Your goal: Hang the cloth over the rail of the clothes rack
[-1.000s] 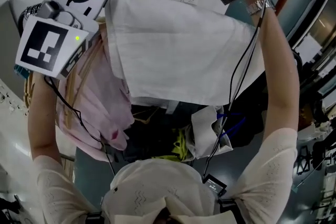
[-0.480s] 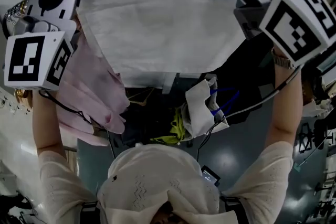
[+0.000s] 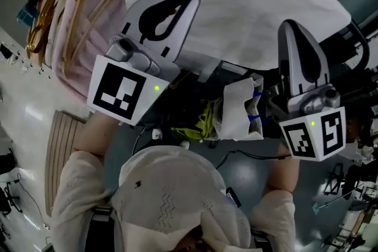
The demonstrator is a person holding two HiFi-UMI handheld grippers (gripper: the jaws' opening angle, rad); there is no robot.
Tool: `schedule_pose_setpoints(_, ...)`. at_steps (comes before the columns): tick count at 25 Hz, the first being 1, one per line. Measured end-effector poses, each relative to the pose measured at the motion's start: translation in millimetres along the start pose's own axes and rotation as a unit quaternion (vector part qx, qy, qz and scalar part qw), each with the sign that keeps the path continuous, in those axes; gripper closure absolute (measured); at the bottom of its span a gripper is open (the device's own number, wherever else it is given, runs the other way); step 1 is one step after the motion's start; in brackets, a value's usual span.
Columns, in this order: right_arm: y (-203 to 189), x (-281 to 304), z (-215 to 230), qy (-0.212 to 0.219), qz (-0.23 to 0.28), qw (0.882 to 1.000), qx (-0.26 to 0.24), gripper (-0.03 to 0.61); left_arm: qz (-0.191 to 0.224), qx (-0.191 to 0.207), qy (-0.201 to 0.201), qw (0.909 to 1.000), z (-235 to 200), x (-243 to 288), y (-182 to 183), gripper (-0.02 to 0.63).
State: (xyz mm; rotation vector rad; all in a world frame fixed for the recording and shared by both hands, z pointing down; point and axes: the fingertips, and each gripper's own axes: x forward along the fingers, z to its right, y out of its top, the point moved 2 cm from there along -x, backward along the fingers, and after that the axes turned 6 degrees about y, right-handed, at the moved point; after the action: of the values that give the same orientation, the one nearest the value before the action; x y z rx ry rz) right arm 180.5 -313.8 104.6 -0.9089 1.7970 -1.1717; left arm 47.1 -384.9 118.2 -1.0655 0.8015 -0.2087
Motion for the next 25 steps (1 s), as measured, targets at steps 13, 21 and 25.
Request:
schedule_pose_setpoints(13, -176, -51, -53, -0.077, -0.064, 0.985, 0.141, 0.560, -0.116, -0.092, 0.065, 0.9870, 71, -77, -137, 0.601)
schedule_pose_setpoints(21, -251, -96, -90, -0.144, -0.101, 0.963, 0.205, 0.560, -0.180, -0.108, 0.119, 0.9705, 98, -145, -193, 0.601)
schedule_pose_setpoints(25, -271, -106, -118, -0.166, -0.145, 0.956, 0.192, 0.560, -0.192, -0.137, 0.082, 0.9683, 119, -169, -209, 0.601)
